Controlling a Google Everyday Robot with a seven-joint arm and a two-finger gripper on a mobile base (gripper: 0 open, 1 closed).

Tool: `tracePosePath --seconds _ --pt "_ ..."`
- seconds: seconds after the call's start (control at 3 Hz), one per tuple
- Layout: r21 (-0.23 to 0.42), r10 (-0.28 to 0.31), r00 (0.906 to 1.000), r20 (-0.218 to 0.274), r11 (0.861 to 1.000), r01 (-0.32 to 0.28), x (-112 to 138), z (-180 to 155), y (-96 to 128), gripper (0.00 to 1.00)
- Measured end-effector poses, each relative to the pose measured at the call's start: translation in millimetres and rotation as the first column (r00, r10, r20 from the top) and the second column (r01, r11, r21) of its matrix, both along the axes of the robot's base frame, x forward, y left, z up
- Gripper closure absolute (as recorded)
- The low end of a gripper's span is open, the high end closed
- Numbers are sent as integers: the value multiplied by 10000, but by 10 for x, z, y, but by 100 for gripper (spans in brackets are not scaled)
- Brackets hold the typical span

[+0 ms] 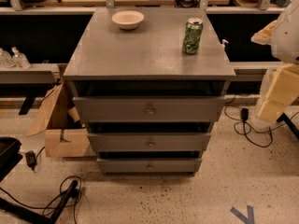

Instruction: Open middle drawer

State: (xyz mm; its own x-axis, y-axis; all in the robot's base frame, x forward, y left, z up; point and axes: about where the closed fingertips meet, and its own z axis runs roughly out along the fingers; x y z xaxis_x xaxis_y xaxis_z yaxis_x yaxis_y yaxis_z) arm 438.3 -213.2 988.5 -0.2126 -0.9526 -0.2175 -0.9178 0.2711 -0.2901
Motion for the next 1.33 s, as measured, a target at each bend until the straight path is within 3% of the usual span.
tracePosePath --seconds 0.67,1.0,1.33 --pt "243 -127 9998 181 9996 122 12 -197 -48 0" --pt "483 -241 9984 503 9986 217 -69 -570 -137 0" --pt "676 -283 9976 625 9974 241 -219 -1200 -266 0"
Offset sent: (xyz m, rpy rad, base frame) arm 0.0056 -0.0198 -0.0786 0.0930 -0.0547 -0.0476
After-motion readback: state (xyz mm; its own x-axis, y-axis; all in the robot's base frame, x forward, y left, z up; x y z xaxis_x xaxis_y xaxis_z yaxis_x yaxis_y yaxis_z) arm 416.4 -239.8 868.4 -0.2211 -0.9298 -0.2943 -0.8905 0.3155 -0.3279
